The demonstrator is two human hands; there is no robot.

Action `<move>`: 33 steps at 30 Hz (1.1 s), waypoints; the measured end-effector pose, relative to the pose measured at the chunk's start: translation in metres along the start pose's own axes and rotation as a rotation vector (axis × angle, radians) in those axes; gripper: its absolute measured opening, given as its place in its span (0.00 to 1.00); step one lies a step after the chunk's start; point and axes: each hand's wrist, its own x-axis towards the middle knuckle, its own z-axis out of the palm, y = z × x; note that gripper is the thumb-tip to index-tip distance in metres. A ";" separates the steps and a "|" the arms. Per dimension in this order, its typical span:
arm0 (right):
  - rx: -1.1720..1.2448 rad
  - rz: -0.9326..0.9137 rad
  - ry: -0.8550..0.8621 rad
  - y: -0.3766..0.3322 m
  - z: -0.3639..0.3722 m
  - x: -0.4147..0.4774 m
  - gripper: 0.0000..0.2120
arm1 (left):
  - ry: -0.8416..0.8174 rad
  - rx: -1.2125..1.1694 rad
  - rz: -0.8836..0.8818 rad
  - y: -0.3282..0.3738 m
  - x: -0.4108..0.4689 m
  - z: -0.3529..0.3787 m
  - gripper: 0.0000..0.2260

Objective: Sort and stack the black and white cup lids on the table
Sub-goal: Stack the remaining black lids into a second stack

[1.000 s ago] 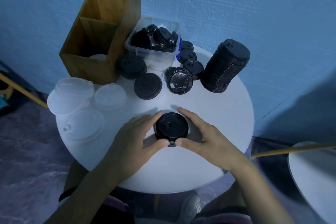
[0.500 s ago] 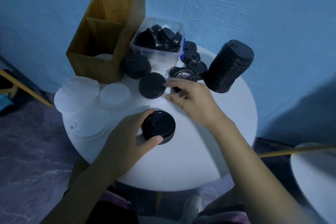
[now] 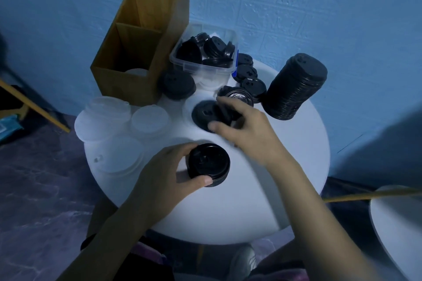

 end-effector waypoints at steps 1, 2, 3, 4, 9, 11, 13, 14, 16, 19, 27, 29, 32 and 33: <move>0.001 0.015 -0.035 0.003 -0.006 -0.014 0.28 | -0.009 0.009 0.009 0.001 0.001 0.000 0.24; -0.013 0.024 -0.065 0.007 -0.011 -0.029 0.28 | -0.019 0.024 0.025 0.002 0.002 0.000 0.25; -0.025 0.034 -0.088 0.012 -0.015 -0.043 0.28 | -0.022 0.053 0.046 0.004 0.002 0.002 0.27; -0.032 0.053 -0.102 0.016 -0.018 -0.056 0.28 | -0.018 0.087 0.067 0.005 0.004 0.004 0.29; -0.092 0.105 -0.112 0.029 -0.015 -0.086 0.29 | -0.023 0.168 0.100 0.013 0.012 0.017 0.33; -0.110 0.107 -0.092 0.030 -0.016 -0.086 0.29 | -0.009 0.138 0.085 0.018 0.015 0.021 0.32; -0.159 0.064 -0.103 0.031 -0.017 -0.085 0.31 | -0.007 0.125 0.045 0.021 0.015 0.023 0.34; -0.182 0.050 -0.117 0.030 -0.017 -0.084 0.32 | -0.022 0.135 0.023 0.021 0.014 0.023 0.36; -0.211 0.043 -0.137 0.029 -0.017 -0.083 0.33 | -0.043 0.166 0.022 0.019 0.013 0.023 0.38; -0.275 0.013 -0.132 0.027 -0.016 -0.083 0.34 | -0.037 0.183 0.093 0.017 0.013 0.023 0.37; -0.304 0.017 -0.195 0.022 -0.025 -0.079 0.28 | 0.001 0.283 0.160 0.006 0.018 0.030 0.37; -0.311 0.009 -0.207 0.021 -0.026 -0.079 0.27 | 0.002 0.280 0.166 0.006 0.018 0.030 0.36; -0.323 0.000 -0.221 0.020 -0.027 -0.077 0.25 | -0.013 0.281 0.169 0.005 0.018 0.029 0.36; -0.324 -0.003 -0.223 0.019 -0.026 -0.077 0.25 | -0.023 0.284 0.167 0.004 0.018 0.029 0.36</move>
